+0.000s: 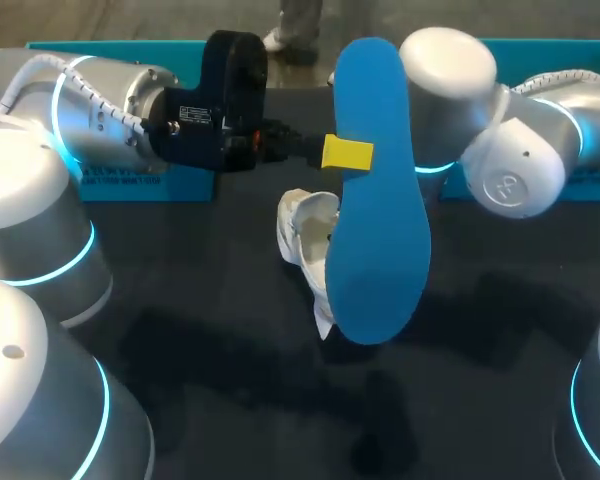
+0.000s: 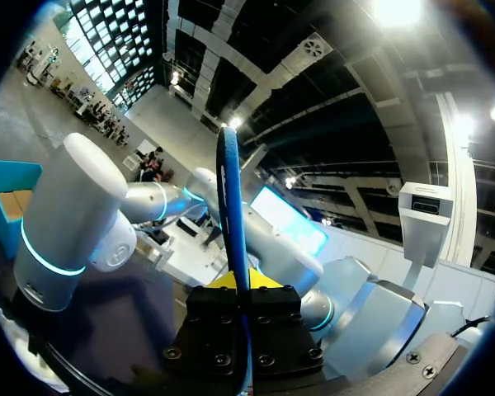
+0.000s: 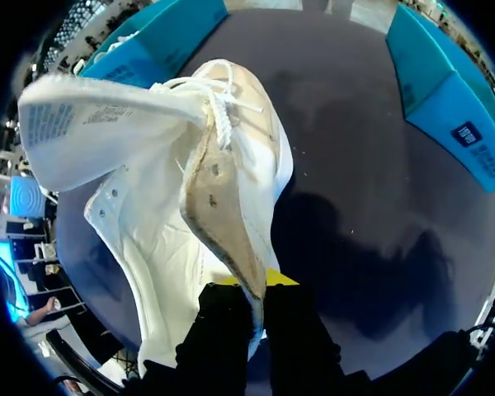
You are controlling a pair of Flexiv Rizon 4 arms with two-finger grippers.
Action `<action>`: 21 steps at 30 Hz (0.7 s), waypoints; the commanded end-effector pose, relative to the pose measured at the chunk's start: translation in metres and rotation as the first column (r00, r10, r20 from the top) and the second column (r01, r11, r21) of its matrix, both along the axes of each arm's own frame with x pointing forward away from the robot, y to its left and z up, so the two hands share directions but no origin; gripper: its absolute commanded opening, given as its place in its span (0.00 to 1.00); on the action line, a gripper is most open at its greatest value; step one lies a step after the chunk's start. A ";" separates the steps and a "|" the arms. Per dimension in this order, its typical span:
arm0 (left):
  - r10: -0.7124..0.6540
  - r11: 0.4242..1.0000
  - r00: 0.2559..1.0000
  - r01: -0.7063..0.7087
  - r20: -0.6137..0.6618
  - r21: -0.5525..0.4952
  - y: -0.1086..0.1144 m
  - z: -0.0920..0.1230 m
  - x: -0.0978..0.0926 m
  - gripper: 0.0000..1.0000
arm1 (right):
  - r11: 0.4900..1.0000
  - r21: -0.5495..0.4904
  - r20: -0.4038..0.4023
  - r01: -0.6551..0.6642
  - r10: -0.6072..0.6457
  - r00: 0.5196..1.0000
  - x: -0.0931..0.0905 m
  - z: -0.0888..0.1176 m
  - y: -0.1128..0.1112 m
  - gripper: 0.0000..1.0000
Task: Take the shoe out of the shoebox, open the shoe tongue, remove and reinsert the insole, then place the shoe into the shoebox
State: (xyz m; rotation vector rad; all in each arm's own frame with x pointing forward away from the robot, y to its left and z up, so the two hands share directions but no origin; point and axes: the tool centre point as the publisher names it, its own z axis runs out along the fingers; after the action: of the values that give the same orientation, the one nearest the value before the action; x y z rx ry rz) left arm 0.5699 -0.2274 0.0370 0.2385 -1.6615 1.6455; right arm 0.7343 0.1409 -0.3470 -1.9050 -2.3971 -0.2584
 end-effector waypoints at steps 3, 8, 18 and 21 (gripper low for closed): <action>0.001 1.000 1.000 -0.001 -0.001 -0.003 -0.001 -0.001 -0.001 0.00 | 0.999 0.005 0.014 0.047 -0.047 0.999 0.001 -0.012 0.004 0.00; 0.001 1.000 1.000 -0.001 -0.001 -0.003 -0.001 -0.001 -0.001 0.00 | 0.995 0.011 0.005 0.096 -0.096 0.995 0.005 -0.016 0.012 0.00; 0.001 1.000 1.000 -0.001 -0.001 -0.003 -0.001 -0.001 -0.001 0.00 | 0.993 0.029 -0.020 0.114 -0.114 0.993 0.015 -0.028 0.028 0.00; 0.001 1.000 1.000 -0.001 -0.001 -0.003 -0.001 -0.001 -0.001 0.00 | 0.992 0.020 -0.026 0.129 -0.128 0.991 0.017 -0.033 0.028 0.00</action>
State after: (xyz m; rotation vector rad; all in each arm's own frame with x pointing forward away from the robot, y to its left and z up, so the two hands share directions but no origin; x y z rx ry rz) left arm 0.5698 -0.2273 0.0371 0.2387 -1.6615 1.6457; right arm 0.7465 0.1610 -0.3746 -2.0438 -2.2476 -0.2765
